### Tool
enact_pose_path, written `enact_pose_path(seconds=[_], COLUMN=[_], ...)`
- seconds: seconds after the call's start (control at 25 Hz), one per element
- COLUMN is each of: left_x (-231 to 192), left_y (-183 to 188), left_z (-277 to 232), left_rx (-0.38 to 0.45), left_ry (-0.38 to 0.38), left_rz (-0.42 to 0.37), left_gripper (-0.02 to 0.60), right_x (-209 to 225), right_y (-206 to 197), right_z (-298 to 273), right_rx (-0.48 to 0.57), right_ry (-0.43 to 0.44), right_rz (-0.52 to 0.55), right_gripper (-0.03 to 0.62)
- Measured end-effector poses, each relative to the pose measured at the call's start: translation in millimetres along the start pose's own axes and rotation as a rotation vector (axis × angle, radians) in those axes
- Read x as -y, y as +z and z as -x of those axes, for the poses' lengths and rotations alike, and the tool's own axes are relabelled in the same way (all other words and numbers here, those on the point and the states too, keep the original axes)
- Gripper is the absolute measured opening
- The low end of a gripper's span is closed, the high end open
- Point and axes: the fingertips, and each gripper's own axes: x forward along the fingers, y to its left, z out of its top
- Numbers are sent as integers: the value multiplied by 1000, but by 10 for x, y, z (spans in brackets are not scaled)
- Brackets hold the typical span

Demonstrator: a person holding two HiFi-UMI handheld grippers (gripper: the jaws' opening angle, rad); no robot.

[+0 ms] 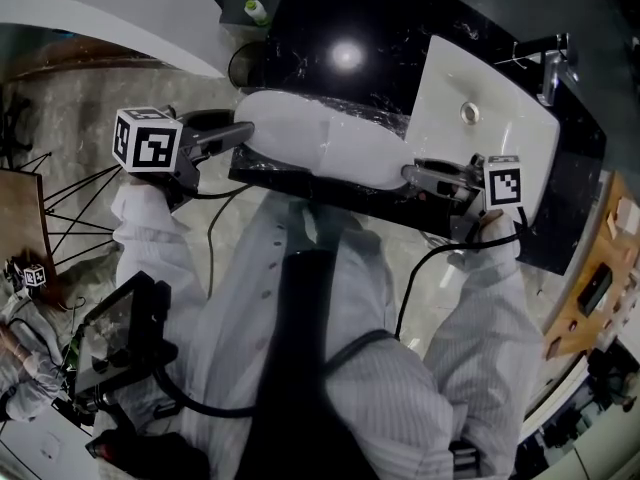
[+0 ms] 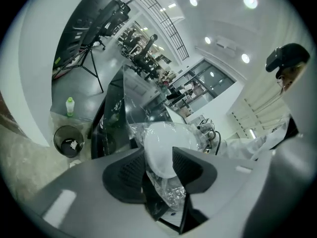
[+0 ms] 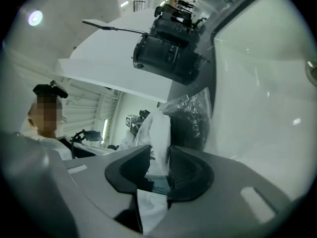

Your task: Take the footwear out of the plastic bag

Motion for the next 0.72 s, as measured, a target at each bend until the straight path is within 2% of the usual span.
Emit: enact_pose_path(seconds=[0.12,0.28,0.36,0.52,0.72], left_x=[133,458,632,746,886], left_y=[125,268,315,425,461], left_z=[169,371,401,461,545], left_rx=[77,154,164,186,203], left_ry=[-32,-114,-145,-98,-121], left_rz=[7,-17,-50,-116,-169], left_gripper=[114,89,84,87,87], right_x=[-244,-524,-644,-788,-898], right_y=[64,193,231,289,331], right_z=[69,145,120,110,187], right_rx=[43,94,87,80,115], right_ry=[78,139,137,95,80], right_rz=[109,225,278,369,400], right_gripper=[132,115,108,100,81])
